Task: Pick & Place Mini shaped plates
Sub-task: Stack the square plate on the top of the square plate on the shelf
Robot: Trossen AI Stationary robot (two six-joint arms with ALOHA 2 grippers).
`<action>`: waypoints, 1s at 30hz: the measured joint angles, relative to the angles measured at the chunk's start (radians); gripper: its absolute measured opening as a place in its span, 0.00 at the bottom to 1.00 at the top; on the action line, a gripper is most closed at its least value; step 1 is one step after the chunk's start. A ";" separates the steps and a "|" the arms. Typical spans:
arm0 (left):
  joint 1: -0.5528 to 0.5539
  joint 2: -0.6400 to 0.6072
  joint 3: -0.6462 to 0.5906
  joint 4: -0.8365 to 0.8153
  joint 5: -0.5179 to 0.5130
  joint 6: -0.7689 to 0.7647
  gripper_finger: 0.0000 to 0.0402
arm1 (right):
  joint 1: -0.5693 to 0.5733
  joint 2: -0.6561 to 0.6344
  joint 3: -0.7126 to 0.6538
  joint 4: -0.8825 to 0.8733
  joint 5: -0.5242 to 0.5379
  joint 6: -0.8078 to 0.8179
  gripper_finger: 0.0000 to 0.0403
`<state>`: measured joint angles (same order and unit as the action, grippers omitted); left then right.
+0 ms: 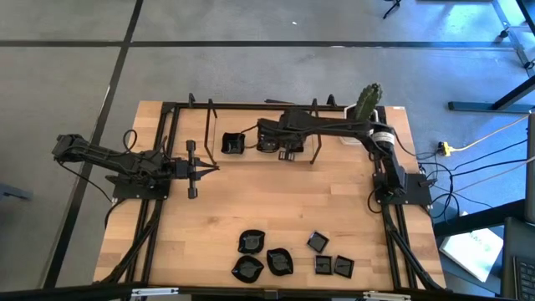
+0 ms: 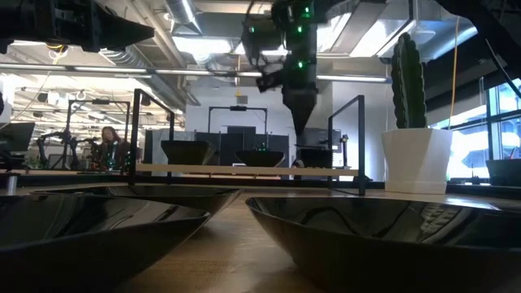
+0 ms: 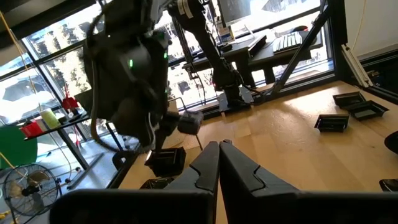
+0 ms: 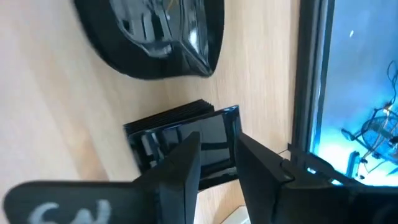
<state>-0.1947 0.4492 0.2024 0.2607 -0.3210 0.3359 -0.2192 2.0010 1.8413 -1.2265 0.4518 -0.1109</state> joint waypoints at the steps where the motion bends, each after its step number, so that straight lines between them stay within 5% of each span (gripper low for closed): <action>1: 0.000 0.000 0.000 0.000 0.000 0.000 0.02 | 0.005 -0.001 0.019 -0.012 0.000 0.000 0.25; 8: 0.000 0.000 0.000 0.000 0.000 0.000 0.01 | 0.007 -0.002 0.091 -0.048 0.096 -0.022 0.25; 17: 0.000 0.000 0.000 -0.003 0.000 0.000 0.02 | -0.098 -0.002 -0.064 0.073 0.115 -0.080 0.25; 30: 0.000 0.000 0.000 -0.003 0.000 0.015 0.02 | -0.104 -0.002 -0.100 0.079 0.000 -0.085 0.25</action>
<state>-0.1944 0.4492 0.2024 0.2573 -0.3210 0.3511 -0.3236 1.9991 1.7410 -1.1479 0.4516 -0.1962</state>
